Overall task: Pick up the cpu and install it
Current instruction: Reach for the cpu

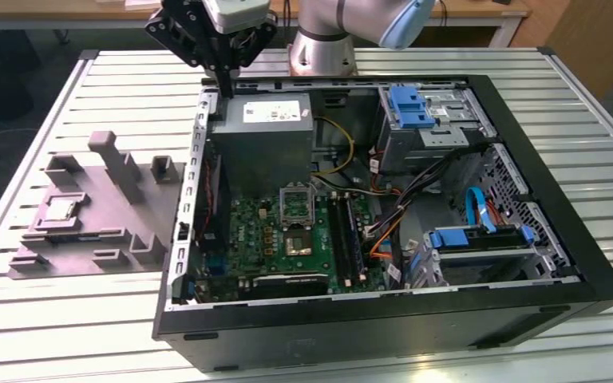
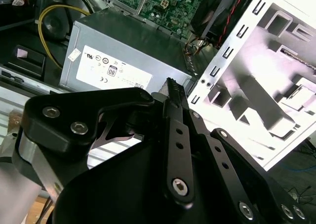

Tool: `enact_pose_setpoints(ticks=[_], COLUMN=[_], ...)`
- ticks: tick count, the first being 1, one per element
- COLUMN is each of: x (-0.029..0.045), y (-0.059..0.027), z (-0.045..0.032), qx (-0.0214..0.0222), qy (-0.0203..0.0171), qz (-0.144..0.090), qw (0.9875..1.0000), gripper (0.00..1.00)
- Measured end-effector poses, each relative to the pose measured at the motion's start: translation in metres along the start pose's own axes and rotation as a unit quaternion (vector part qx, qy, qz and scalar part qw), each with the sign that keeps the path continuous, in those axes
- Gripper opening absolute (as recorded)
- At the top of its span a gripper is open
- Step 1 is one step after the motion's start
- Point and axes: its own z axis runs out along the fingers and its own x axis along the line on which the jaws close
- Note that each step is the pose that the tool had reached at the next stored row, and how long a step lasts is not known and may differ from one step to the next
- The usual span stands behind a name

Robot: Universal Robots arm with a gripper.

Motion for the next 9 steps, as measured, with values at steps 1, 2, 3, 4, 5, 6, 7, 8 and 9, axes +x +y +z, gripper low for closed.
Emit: enact_pose_setpoints(ticks=[1, 2, 3, 4, 5, 6, 7, 8, 9], x=[0.0003, 0.0006, 0.0008, 0.0010, 0.0011, 0.0011, 0.0013, 0.0015, 0.0017], y=[0.0000, 0.0000, -0.0001, -0.0001, -0.0001, -0.0001, -0.0001, -0.0001, -0.0001], z=[0.0000, 0.0000, 0.0000, 0.0000, 0.0000, -0.0001, -0.0001, 0.0000, -0.0001], qx=[0.0000, 0.0000, 0.0000, 0.0000, 0.0000, 0.0000, 0.0001, 0.0000, 0.0000], qy=[0.0000, 0.0000, 0.0000, 0.0000, 0.0000, 0.0000, 0.0000, 0.0000, 0.0000], qz=[0.000, 0.000, 0.000, 0.000, 0.000, 0.000, 0.000, 0.000, 0.000], qw=[1.0000, 1.0000, 1.0000, 1.0000, 1.0000, 1.0000, 1.0000, 1.0000, 1.0000], gripper=[0.11, 0.11, 0.11, 0.11, 0.11, 0.11, 0.11, 0.11, 0.11])
